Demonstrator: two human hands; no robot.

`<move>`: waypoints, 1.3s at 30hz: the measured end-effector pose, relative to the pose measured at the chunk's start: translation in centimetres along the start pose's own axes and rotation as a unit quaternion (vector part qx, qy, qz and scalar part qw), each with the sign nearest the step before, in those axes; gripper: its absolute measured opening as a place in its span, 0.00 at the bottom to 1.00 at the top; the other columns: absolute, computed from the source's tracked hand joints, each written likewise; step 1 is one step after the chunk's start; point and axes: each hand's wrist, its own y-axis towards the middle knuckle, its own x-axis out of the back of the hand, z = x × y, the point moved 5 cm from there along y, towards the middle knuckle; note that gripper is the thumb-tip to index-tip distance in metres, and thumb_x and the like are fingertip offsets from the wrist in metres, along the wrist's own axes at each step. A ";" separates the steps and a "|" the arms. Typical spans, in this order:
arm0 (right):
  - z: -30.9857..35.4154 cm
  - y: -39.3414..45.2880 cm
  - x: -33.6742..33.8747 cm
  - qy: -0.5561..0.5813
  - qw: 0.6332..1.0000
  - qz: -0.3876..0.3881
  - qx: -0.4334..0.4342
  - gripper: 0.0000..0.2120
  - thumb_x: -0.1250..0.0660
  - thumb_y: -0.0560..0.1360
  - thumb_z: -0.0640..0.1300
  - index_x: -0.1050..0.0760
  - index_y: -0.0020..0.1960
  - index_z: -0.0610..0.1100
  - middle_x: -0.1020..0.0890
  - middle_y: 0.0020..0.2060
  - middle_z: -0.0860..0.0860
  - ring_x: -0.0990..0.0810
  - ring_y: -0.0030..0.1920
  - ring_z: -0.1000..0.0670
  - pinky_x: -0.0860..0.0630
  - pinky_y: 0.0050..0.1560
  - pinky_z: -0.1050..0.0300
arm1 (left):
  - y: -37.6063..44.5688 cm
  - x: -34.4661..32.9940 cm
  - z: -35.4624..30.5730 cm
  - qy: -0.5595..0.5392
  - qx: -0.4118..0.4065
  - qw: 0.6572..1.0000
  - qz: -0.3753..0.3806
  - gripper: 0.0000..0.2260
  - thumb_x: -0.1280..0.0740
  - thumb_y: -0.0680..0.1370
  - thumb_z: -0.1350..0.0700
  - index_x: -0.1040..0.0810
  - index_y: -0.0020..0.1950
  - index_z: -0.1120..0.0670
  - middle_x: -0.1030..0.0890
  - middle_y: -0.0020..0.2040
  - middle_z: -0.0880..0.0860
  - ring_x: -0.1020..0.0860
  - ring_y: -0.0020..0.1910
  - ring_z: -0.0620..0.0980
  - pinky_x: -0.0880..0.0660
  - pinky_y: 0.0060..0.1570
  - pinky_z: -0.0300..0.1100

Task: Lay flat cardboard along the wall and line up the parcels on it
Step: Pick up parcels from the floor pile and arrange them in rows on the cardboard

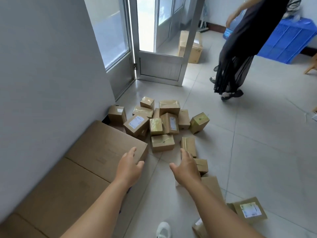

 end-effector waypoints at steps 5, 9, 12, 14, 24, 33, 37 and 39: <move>-0.2 5.3 1.4 0.014 1.000 0.002 -0.025 0.34 0.35 0.76 0.49 0.46 0.78 0.46 0.40 0.76 0.50 0.38 0.73 0.48 0.37 0.71 0.51 | 4.8 -0.6 -1.4 0.004 0.009 1.000 0.014 0.28 0.35 0.79 0.55 0.41 0.77 0.51 0.32 0.71 0.53 0.27 0.63 0.49 0.28 0.61 0.42; 1.7 10.3 2.2 0.011 0.999 -0.007 -0.030 0.35 0.35 0.76 0.50 0.47 0.78 0.46 0.41 0.76 0.50 0.39 0.74 0.47 0.36 0.70 0.50 | 10.3 0.5 -2.1 -0.007 0.019 1.000 0.009 0.28 0.35 0.79 0.55 0.41 0.76 0.50 0.32 0.71 0.53 0.23 0.55 0.46 0.24 0.53 0.37; 3.7 14.3 2.9 -0.004 0.999 -0.010 -0.031 0.35 0.34 0.76 0.50 0.47 0.78 0.46 0.41 0.76 0.49 0.39 0.74 0.47 0.37 0.71 0.51 | 14.9 1.7 -2.7 -0.020 0.030 0.999 0.013 0.28 0.34 0.78 0.56 0.41 0.77 0.51 0.33 0.72 0.54 0.32 0.69 0.52 0.31 0.66 0.48; 5.2 16.8 3.3 -0.013 0.999 -0.009 -0.032 0.35 0.34 0.76 0.50 0.47 0.77 0.46 0.41 0.76 0.49 0.38 0.73 0.47 0.36 0.69 0.52 | 17.8 2.5 -3.5 -0.031 0.031 0.999 0.013 0.29 0.34 0.78 0.56 0.41 0.77 0.51 0.33 0.72 0.54 0.32 0.69 0.52 0.31 0.65 0.48; 10.3 28.4 4.6 -0.011 0.999 0.000 -0.030 0.38 0.31 0.74 0.48 0.46 0.78 0.46 0.41 0.75 0.50 0.35 0.72 0.46 0.34 0.67 0.51 | 29.9 4.5 -6.5 -0.027 0.031 0.999 0.004 0.33 0.30 0.76 0.54 0.42 0.77 0.48 0.33 0.72 0.52 0.31 0.68 0.52 0.25 0.59 0.49; 11.8 42.3 0.9 -0.047 0.994 0.097 0.003 0.40 0.29 0.73 0.46 0.48 0.78 0.47 0.42 0.76 0.51 0.38 0.74 0.47 0.36 0.71 0.49 | 39.5 3.1 -4.3 -0.028 0.138 0.989 -0.033 0.47 0.25 0.71 0.55 0.55 0.79 0.50 0.42 0.77 0.53 0.40 0.75 0.54 0.38 0.70 0.52; 11.4 49.2 -1.8 -0.089 0.986 0.141 0.019 0.43 0.28 0.71 0.46 0.50 0.78 0.48 0.42 0.76 0.50 0.38 0.73 0.46 0.36 0.71 0.50 | 44.8 0.7 -1.9 0.022 0.179 0.983 -0.031 0.48 0.24 0.70 0.51 0.54 0.79 0.51 0.47 0.78 0.51 0.45 0.76 0.52 0.42 0.73 0.52; 10.9 52.8 -3.1 -0.106 0.982 0.153 0.025 0.43 0.28 0.72 0.46 0.51 0.78 0.49 0.44 0.77 0.50 0.40 0.74 0.47 0.37 0.72 0.51 | 47.5 -0.9 -0.7 0.053 0.189 0.980 -0.024 0.50 0.24 0.69 0.48 0.55 0.79 0.50 0.48 0.79 0.50 0.46 0.76 0.51 0.42 0.73 0.52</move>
